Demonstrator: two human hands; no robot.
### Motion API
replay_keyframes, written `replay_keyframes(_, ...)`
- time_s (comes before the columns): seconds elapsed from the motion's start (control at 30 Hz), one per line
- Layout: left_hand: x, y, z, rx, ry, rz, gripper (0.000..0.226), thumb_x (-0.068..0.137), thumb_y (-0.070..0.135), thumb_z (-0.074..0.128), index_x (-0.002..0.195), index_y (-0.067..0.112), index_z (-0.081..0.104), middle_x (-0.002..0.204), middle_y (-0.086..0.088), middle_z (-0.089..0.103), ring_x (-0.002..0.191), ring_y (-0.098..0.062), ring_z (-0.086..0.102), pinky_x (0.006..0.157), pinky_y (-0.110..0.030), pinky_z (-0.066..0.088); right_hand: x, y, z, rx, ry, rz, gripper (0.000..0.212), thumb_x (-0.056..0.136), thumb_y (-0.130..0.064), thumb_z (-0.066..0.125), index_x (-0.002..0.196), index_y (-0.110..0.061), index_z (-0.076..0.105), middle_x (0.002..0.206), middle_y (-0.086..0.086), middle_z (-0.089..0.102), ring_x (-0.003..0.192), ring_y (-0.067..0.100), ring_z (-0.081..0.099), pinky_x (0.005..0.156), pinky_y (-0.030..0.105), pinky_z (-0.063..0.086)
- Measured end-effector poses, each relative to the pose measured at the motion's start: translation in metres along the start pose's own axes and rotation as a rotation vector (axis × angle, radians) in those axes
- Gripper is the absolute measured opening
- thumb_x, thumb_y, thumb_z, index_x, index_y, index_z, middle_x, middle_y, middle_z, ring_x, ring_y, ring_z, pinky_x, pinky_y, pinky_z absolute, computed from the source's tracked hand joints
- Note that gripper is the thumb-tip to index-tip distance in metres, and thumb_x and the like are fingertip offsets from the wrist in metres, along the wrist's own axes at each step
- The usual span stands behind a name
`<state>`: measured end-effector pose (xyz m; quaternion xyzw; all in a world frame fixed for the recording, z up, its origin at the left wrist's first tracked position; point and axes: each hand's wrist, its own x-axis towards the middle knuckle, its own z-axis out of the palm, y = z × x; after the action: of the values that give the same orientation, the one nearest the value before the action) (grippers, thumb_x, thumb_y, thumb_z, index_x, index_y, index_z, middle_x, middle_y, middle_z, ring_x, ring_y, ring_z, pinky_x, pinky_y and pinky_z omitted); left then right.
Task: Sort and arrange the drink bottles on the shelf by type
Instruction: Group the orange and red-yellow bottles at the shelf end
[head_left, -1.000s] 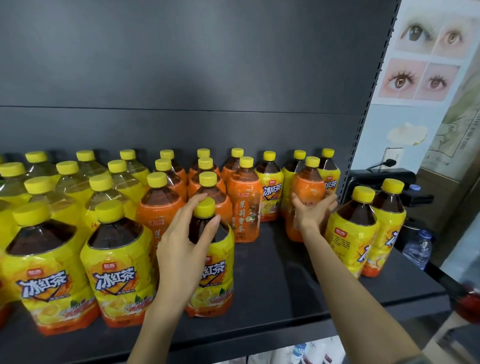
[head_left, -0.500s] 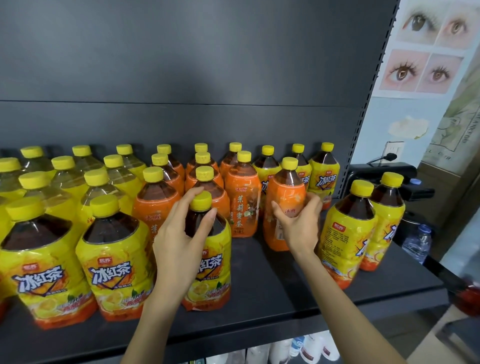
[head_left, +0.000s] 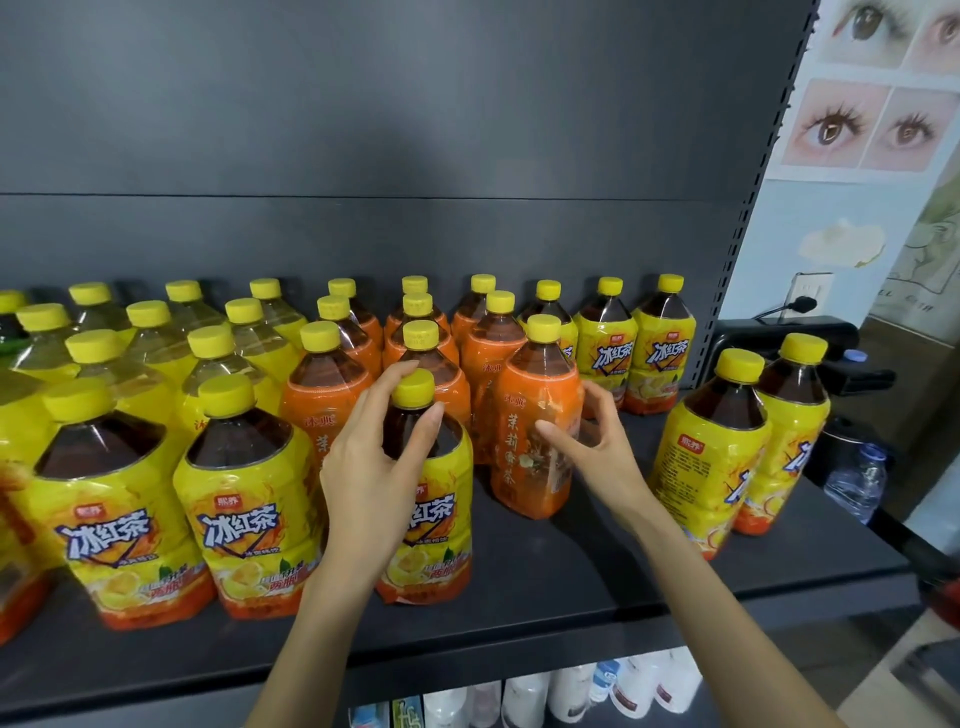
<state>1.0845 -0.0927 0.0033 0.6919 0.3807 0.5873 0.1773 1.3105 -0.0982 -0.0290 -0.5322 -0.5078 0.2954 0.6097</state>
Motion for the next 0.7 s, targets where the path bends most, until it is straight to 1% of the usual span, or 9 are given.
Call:
replay_keyframes(0.1,0.0,0.001,0.0,0.005,0.007,0.004,0.041,0.089,0.047,0.052,0.128,0.037,0.049,0.123,0.016,0.058,0.115,-0.003,0.054,0.092,-0.032,0.05,-0.005,0.006,0.015,-0.039,0.073,-0.027,0.073,0.072,-0.041,0.075,0.13,-0.033,0.031,0.12,-0.019,0.048,0.112,0.004,0.053,0.088,0.026,0.048)
replay_keyframes(0.17,0.001,0.001,0.0,0.004,0.003,0.003,0.041,0.089,0.048,0.052,0.128,0.035,0.05,0.123,0.015,0.059,0.116,-0.004,0.054,0.092,-0.034,0.051,-0.006,0.007,0.02,-0.064,0.079,-0.04,0.074,0.071,-0.046,0.073,0.13,-0.034,0.031,0.12,-0.021,0.047,0.113,0.003,0.052,0.092,0.029,0.047)
replay_keyframes(0.27,0.0,0.001,-0.001,0.002,-0.001,0.003,0.045,0.088,0.053,0.049,0.129,0.035,0.049,0.124,0.014,0.059,0.116,-0.004,0.054,0.092,-0.037,0.051,0.001,0.003,0.012,0.001,-0.036,0.028,0.073,0.074,-0.037,0.074,0.135,-0.033,0.033,0.119,-0.021,0.05,0.111,0.002,0.052,0.093,0.031,0.048)
replay_keyframes(0.4,0.0,0.002,0.0,0.01,0.006,0.006,0.045,0.087,0.054,0.048,0.129,0.037,0.048,0.123,0.016,0.058,0.116,-0.003,0.053,0.092,-0.035,0.051,0.011,0.0,0.0,0.009,-0.205,0.064,0.075,0.074,-0.035,0.071,0.139,-0.033,0.033,0.125,-0.019,0.049,0.116,0.004,0.05,0.087,0.024,0.049)
replay_keyframes(0.43,0.0,0.003,0.0,0.011,0.009,0.006,0.044,0.087,0.054,0.048,0.128,0.038,0.048,0.123,0.016,0.058,0.116,-0.003,0.053,0.092,-0.034,0.051,0.013,0.0,-0.001,-0.006,-0.22,0.06,0.075,0.074,-0.037,0.07,0.139,-0.033,0.033,0.128,-0.017,0.047,0.118,0.005,0.049,0.089,0.025,0.049)
replay_keyframes(0.53,0.0,0.004,0.0,0.018,0.013,0.005,0.043,0.089,0.049,0.052,0.129,0.034,0.049,0.123,0.014,0.058,0.116,-0.004,0.054,0.093,-0.033,0.05,0.018,0.001,-0.002,-0.065,-0.211,0.084,0.083,0.071,-0.047,0.07,0.142,-0.037,0.028,0.144,-0.003,0.032,0.128,0.016,0.038,0.101,0.044,0.045)
replay_keyframes(0.6,-0.001,0.005,0.0,0.025,0.011,0.001,0.044,0.089,0.046,0.052,0.13,0.031,0.05,0.124,0.012,0.059,0.116,-0.005,0.054,0.093,-0.032,0.05,0.019,0.001,-0.004,-0.069,-0.216,0.093,0.085,0.071,-0.047,0.069,0.144,-0.035,0.027,0.147,0.001,0.03,0.131,0.02,0.037,0.103,0.049,0.043)
replay_keyframes(0.63,0.0,0.005,0.0,0.03,0.01,0.002,0.045,0.089,0.046,0.052,0.131,0.03,0.05,0.125,0.011,0.059,0.116,-0.006,0.054,0.093,-0.031,0.049,0.019,0.001,-0.005,-0.072,-0.224,0.09,0.084,0.074,-0.045,0.069,0.146,-0.032,0.027,0.146,0.002,0.033,0.131,0.021,0.039,0.101,0.047,0.045)
replay_keyframes(0.7,0.0,0.005,0.001,0.047,0.011,0.008,0.046,0.089,0.048,0.051,0.131,0.029,0.05,0.125,0.011,0.059,0.116,-0.006,0.054,0.092,-0.028,0.048,0.021,-0.001,-0.006,-0.076,-0.238,0.079,0.074,0.084,-0.033,0.065,0.147,-0.026,0.027,0.14,0.001,0.041,0.127,0.02,0.045,0.094,0.037,0.05)
